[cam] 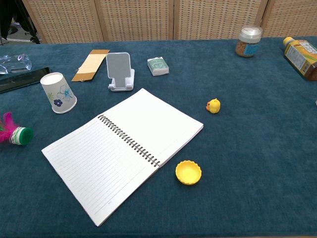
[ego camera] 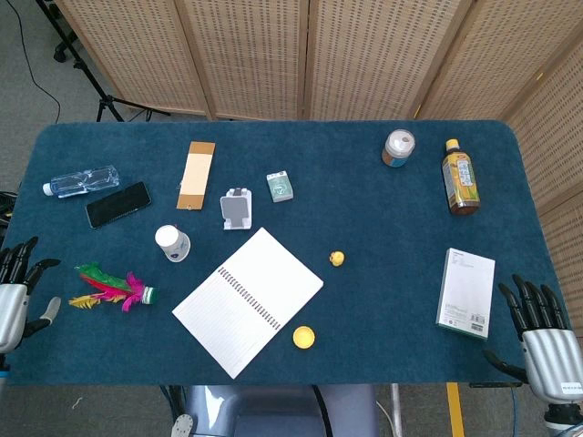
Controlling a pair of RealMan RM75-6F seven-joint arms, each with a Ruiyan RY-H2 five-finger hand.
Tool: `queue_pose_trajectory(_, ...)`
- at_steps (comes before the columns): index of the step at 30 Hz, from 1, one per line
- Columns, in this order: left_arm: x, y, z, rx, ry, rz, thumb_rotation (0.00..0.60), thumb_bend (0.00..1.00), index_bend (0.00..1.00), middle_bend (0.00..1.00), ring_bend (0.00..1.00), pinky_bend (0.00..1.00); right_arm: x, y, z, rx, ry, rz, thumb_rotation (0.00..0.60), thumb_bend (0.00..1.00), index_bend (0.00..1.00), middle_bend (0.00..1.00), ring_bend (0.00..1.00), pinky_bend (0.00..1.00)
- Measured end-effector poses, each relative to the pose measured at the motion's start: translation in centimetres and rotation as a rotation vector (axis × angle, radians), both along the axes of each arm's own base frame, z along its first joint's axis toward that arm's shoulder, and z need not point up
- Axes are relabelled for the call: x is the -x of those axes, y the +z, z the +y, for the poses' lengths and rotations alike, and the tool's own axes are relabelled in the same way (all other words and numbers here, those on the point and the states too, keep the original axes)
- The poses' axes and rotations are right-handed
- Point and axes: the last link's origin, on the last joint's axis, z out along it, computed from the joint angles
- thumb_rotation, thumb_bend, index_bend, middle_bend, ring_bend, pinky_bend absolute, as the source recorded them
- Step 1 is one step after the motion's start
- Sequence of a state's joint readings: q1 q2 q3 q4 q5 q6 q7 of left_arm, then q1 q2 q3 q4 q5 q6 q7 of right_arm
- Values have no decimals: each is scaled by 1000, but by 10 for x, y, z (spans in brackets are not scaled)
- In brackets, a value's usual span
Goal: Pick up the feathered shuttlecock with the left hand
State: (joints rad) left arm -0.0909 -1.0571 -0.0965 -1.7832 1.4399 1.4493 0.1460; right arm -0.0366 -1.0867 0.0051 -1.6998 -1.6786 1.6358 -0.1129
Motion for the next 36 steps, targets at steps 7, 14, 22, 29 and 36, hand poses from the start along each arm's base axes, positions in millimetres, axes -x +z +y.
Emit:
queue_pose_trajectory(7, 11, -2, 26, 73, 112, 41, 600, 394, 373, 0, 0, 0, 0, 0, 1, -2, 4, 0, 600, 0, 0, 0, 0, 0)
queue_pose_trajectory(14, 33, -14, 51, 151, 243, 61, 600, 408, 400, 0, 0, 0, 0, -1, 0, -1, 5, 2, 600, 0, 0, 0, 0, 0)
queue_pose_trajectory(22, 38, -25, 67, 171, 271, 59, 600, 418, 457, 0, 0, 0, 0, -3, -2, -3, 1, 6, 600, 0, 0, 0, 0, 0)
queue_pose_trajectory(29, 36, -27, 70, 178, 264, 62, 600, 421, 493, 0, 0, 0, 0, -2, -2, 1, 3, 4, 600, 0, 0, 0, 0, 0)
queue_pose_trajectory(36, 41, -30, 77, 194, 294, 80, 600, 423, 494, 0, 0, 0, 1, -1, -2, 7, 2, 0, 600, 0, 0, 0, 0, 0)
